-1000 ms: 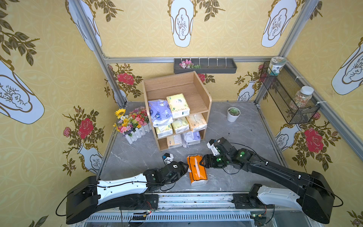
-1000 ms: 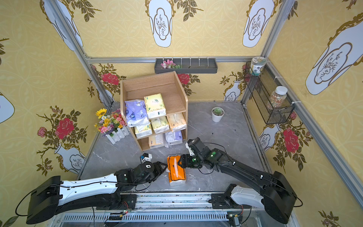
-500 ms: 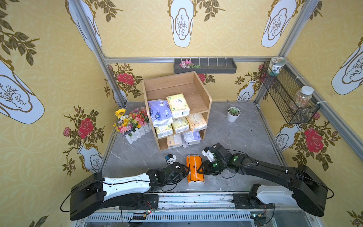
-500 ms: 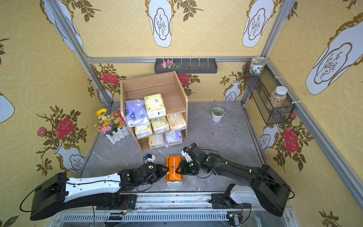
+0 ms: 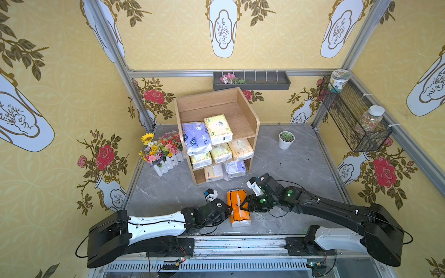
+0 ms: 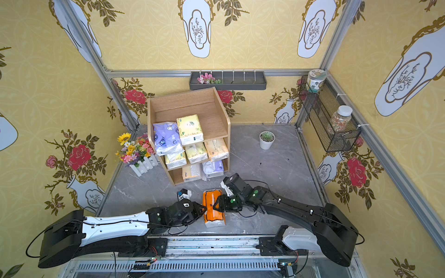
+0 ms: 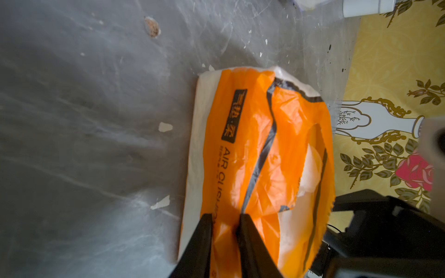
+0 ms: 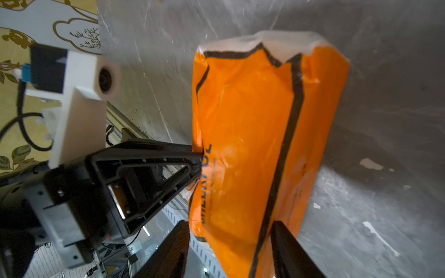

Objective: Remove the tissue boxes from the shelf
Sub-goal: Adjust the box of tissues at the center of the board.

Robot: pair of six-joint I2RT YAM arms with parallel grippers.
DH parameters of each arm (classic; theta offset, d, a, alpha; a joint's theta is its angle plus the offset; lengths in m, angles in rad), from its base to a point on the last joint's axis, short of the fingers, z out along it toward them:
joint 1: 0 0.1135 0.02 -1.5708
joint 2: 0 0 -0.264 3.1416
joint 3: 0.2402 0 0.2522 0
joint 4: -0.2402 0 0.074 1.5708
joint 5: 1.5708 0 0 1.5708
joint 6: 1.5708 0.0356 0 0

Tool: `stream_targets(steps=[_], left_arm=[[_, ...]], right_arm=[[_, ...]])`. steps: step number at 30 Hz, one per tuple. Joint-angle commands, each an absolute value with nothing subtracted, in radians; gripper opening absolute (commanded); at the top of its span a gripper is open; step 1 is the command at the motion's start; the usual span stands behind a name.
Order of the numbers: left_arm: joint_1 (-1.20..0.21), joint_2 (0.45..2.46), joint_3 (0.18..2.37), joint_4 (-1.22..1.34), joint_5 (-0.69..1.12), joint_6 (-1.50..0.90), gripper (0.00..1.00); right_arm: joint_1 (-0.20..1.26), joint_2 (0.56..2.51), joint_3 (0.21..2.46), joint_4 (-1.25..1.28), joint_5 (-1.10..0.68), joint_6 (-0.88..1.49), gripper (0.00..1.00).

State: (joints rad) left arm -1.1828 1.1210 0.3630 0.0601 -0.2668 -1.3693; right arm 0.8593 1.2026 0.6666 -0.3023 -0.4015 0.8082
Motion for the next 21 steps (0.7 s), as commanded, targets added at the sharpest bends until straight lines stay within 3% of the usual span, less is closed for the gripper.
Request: stream_targets(steps=[1, 11, 18, 21], left_arm=[[-1.196, 1.157, 0.381, 0.1, -0.264, -1.366, 0.26], [-1.206, 1.184, 0.415, 0.06, -0.299, -1.353, 0.32], [-1.206, 1.003, 0.433, -0.173, -0.427, -1.383, 0.48], [-1.206, 0.94, 0.479, -0.314, -0.505, -1.397, 0.49]], right_arm=[[0.849, 1.184, 0.685, -0.386, -0.345, 0.768, 0.61], [0.846, 1.144, 0.699, -0.491, -0.252, 0.732, 0.63], [0.846, 1.101, 0.778, -0.568, -0.166, 0.666, 0.63], [0.85, 1.084, 0.86, -0.613, -0.133, 0.625, 0.63]])
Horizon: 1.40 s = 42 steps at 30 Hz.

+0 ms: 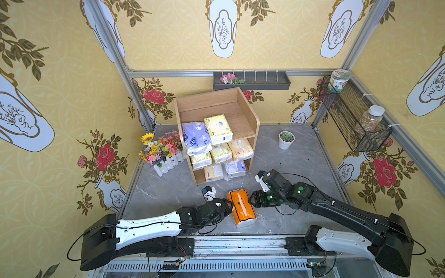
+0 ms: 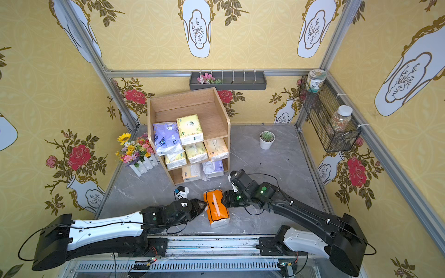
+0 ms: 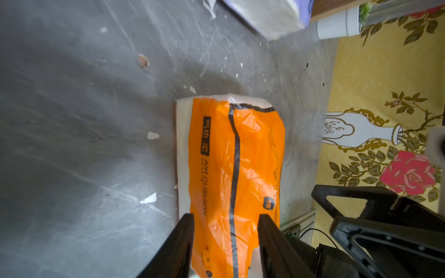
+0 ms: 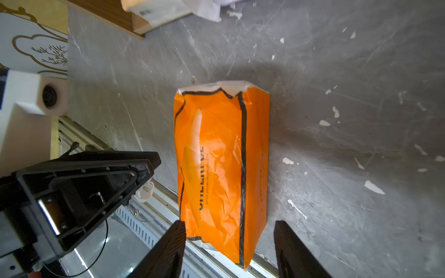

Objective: Remove the tissue boxes from the shelf
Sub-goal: Adjust the box of tissues at the center of the board, then pick up a box of tissues from the shelf.

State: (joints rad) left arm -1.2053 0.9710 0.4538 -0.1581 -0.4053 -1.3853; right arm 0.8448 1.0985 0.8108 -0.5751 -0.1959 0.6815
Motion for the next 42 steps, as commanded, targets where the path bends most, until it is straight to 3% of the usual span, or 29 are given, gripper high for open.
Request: stream_targets(steps=[1, 4, 12, 17, 26, 42], left_arm=[[-1.206, 0.925, 0.497, -0.36, -0.531, -1.399, 0.49], [-1.204, 0.893, 0.516, -0.407, -0.601, -1.417, 0.52], [-1.2, 0.851, 0.439, -0.233, -0.715, -1.472, 0.54], [-1.194, 0.875, 0.481, -0.217, -0.757, -1.383, 0.57], [-1.188, 0.886, 0.469, -0.144, -0.742, -1.31, 0.58], [-1.187, 0.892, 0.453, -0.1, -0.706, -1.302, 0.59]], right_arm=[[0.856, 1.076, 0.892, -0.622, -0.124, 0.608, 0.63], [0.88, 1.05, 0.994, -0.629, -0.093, 0.571, 0.62], [0.901, 1.097, 1.28, -0.575, -0.007, 0.515, 0.64], [0.901, 1.248, 1.495, -0.563, 0.067, 0.452, 0.65], [0.854, 1.482, 1.778, -0.552, 0.079, 0.405, 0.75], [0.766, 1.776, 2.027, -0.659, -0.077, 0.512, 0.64]])
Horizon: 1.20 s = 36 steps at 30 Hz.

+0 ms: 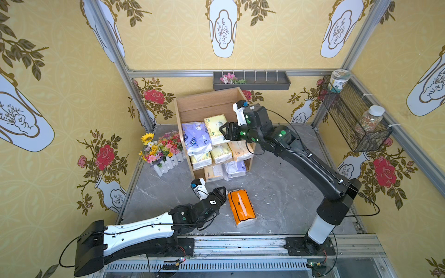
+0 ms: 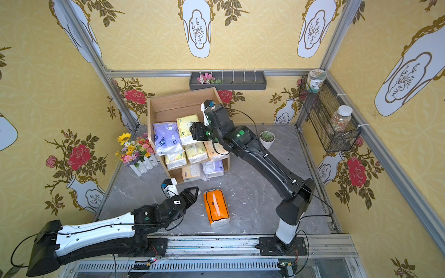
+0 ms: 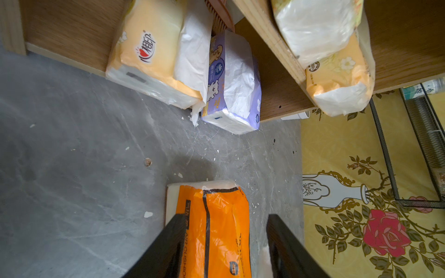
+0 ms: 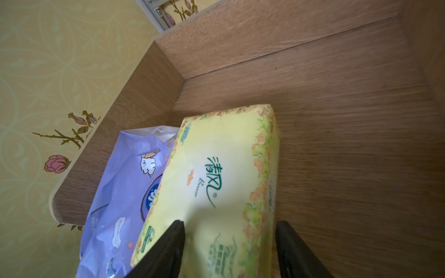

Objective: Remove the tissue boxes from the shelf
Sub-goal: Pick up a box of tissues from the shelf.

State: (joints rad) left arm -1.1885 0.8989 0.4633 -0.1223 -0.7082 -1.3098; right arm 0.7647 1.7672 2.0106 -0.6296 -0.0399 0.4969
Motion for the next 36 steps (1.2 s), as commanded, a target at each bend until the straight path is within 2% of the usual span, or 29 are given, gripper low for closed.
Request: stream_targets(steps=[1, 6, 17, 21, 24, 31, 36], left_arm=[[-1.187, 0.89, 0.45, -0.096, -0.705, -1.302, 0.59], [-1.187, 0.882, 0.449, -0.089, -0.716, -1.299, 0.59], [-1.187, 0.873, 0.494, -0.159, -0.735, -1.308, 0.61], [-1.187, 0.862, 0.497, -0.167, -0.763, -1.331, 0.61], [-1.187, 0.847, 0.509, -0.183, -0.784, -1.331, 0.61], [-1.186, 0.818, 0.522, -0.16, -0.785, -1.295, 0.63], [-1.185, 0.811, 0.498, -0.011, -0.737, -1.193, 0.67]], right_arm=[[0.765, 1.776, 2.024, -0.655, -0.075, 0.515, 0.63], [0.764, 1.797, 2.032, -0.667, -0.064, 0.525, 0.58], [0.761, 1.721, 1.923, -0.606, -0.051, 0.514, 0.25], [0.762, 1.702, 1.919, -0.609, -0.061, 0.511, 0.08], [0.762, 1.685, 1.91, -0.604, -0.068, 0.509, 0.01], [0.76, 1.627, 1.885, -0.586, -0.075, 0.495, 0.0], [0.749, 1.566, 1.849, -0.574, -0.07, 0.484, 0.0]])
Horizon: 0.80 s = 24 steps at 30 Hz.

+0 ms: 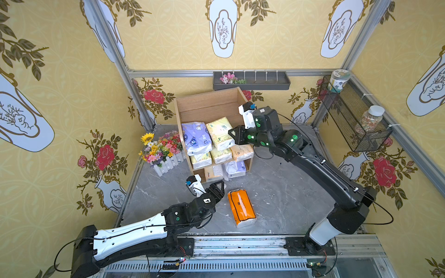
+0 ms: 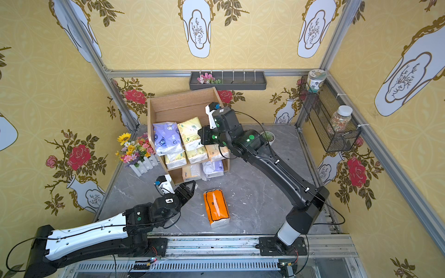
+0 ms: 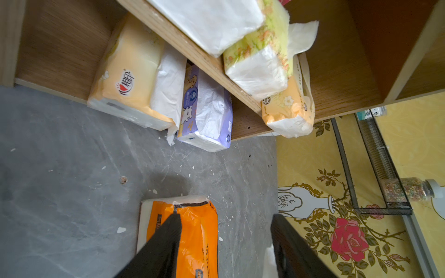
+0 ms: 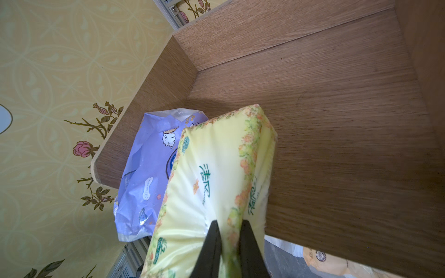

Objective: Remove the tissue boxes from the shelf
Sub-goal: Pick up a box of tissues from the shelf.

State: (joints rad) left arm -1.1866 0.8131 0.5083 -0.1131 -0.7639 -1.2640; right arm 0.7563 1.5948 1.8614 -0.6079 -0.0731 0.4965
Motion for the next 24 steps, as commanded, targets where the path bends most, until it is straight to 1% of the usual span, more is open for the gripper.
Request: stream_targets(steps=[1, 6, 9, 14, 16, 20, 24], left_arm=[[-1.184, 0.811, 0.495, 0.017, -0.728, -1.177, 0.68], [-1.183, 0.83, 0.489, 0.146, -0.68, -1.087, 0.73], [-1.181, 0.87, 0.518, 0.155, -0.665, -1.062, 0.75], [-1.18, 0.887, 0.532, 0.202, -0.647, -1.04, 0.78], [-1.174, 0.88, 0.516, 0.279, -0.617, -1.033, 0.8], [-1.171, 0.865, 0.464, 0.524, -0.559, -1.029, 0.85], [-1.171, 0.874, 0.497, 0.583, -0.544, -1.009, 0.89]], right_arm=[[0.748, 1.55, 1.838, -0.574, -0.077, 0.483, 0.0], [0.756, 1.452, 1.718, -0.525, -0.101, 0.488, 0.0], [0.765, 1.377, 1.634, -0.484, -0.091, 0.485, 0.0], [0.767, 1.295, 1.588, -0.506, -0.081, 0.468, 0.0], [0.765, 1.265, 1.562, -0.513, -0.072, 0.464, 0.0], [0.765, 1.225, 1.521, -0.527, -0.073, 0.46, 0.0], [0.764, 1.212, 1.514, -0.539, -0.09, 0.461, 0.0]])
